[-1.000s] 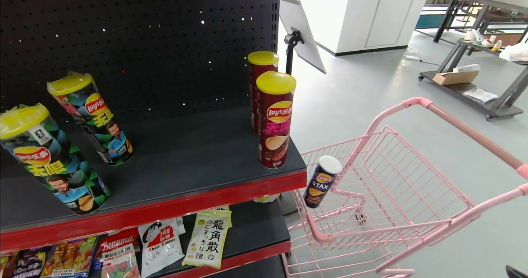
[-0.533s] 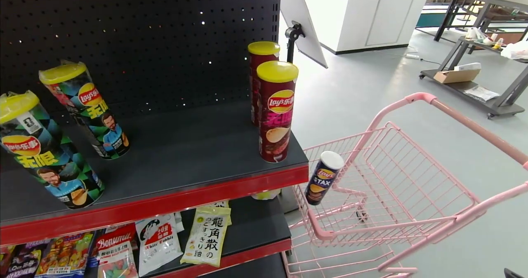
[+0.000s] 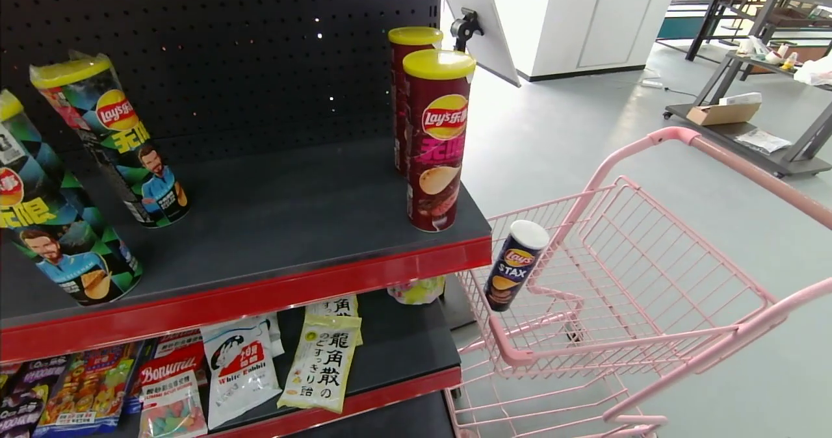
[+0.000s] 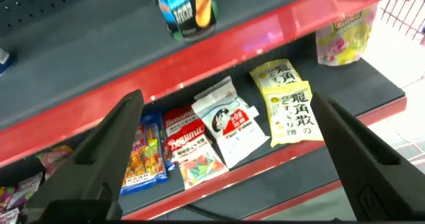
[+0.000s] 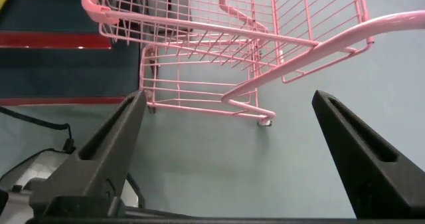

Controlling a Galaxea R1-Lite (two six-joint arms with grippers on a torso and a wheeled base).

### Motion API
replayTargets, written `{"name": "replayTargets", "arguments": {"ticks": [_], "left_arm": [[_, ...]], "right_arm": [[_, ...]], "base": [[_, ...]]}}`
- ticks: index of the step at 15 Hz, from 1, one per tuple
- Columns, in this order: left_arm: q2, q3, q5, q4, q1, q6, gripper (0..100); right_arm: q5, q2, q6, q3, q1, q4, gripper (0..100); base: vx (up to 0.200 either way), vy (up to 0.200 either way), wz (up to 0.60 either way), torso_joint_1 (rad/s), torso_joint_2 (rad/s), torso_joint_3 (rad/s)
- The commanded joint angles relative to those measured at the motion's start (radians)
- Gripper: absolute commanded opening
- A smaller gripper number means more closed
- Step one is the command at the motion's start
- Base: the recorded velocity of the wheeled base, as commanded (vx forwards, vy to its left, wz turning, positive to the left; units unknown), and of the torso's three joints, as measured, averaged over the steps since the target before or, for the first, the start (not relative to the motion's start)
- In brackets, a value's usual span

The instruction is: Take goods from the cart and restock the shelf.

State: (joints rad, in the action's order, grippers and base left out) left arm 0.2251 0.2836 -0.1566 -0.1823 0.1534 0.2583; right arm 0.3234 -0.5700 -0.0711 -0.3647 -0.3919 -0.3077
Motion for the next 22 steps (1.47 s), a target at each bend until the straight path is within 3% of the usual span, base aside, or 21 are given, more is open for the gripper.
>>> {"name": "replayTargets", "arguments": {"ticks": [1, 3, 4, 7, 8, 9, 10, 12, 15, 18, 21, 22], "left_arm": [[-0.006, 0.002, -0.001, 0.0, 0.0, -0.001, 100], [-0.006, 0.002, -0.003, 0.0, 0.0, -0.001, 100], [-0.006, 0.003, -0.003, 0.001, 0.0, -0.001, 100], [-0.001, 0.009, -0.001, 0.001, 0.0, -0.002, 100], [0.01, 0.022, 0.0, 0.001, 0.0, -0.008, 100], [0.019, 0.031, -0.004, 0.0, 0.0, -0.011, 100], [0.022, 0.037, -0.004, 0.0, 0.0, -0.011, 100], [0.026, 0.039, -0.006, 0.0, 0.0, -0.011, 100], [0.037, 0.051, -0.008, 0.001, 0.0, -0.011, 100], [0.063, 0.06, -0.008, 0.001, 0.0, -0.01, 100], [0.083, 0.068, -0.006, 0.003, 0.0, -0.01, 100], [0.088, 0.072, -0.006, 0.003, 0.0, -0.01, 100]], "right_arm": [[-0.003, -0.024, -0.003, -0.013, -0.002, 0.002, 100], [-0.073, -0.134, 0.011, -0.063, 0.001, 0.088, 100], [-0.089, -0.252, 0.011, -0.082, 0.011, 0.213, 100], [-0.101, -0.623, 0.036, -0.092, 0.044, 0.657, 100], [-0.101, -0.814, 0.068, -0.083, 0.036, 0.93, 100], [-0.107, -0.91, 0.065, -0.082, 0.034, 1.047, 100], [-0.149, -0.976, 0.073, -0.086, 0.038, 1.105, 100], [-0.345, -1.021, 0.088, -0.073, 0.077, 1.131, 100], [-0.402, -1.111, 0.086, -0.068, 0.113, 1.145, 100], [-0.412, -1.212, 0.076, -0.063, 0.171, 1.306, 100], [-0.586, -1.248, 0.065, -0.076, 0.217, 1.326, 100], [-0.688, -1.283, 0.048, -0.073, 0.232, 1.332, 100]], "base": [[0.0, 0.0, 0.0, -0.183, 0.53, 0.349], [0.0, 0.0, 0.0, -0.078, 0.23, 0.149], [0.0, 0.0, 0.0, -0.041, 0.1, 0.071], [0.0, 0.0, 0.0, -0.006, 0.02, 0.011], [0.0, 0.0, 0.0, 0.0, 0.0, 0.0], [0.0, 0.0, 0.0, 0.0, 0.0, 0.0], [0.0, 0.0, 0.0, 0.0, 0.0, 0.0], [0.0, 0.0, 0.0, 0.0, 0.0, 0.0], [0.0, 0.0, 0.0, 0.0, 0.0, 0.0], [0.0, 0.0, 0.0, 0.0, 0.0, 0.0], [0.0, 0.0, 0.0, 0.0, 0.0, 0.0], [0.0, 0.0, 0.0, 0.0, 0.0, 0.0]]}}
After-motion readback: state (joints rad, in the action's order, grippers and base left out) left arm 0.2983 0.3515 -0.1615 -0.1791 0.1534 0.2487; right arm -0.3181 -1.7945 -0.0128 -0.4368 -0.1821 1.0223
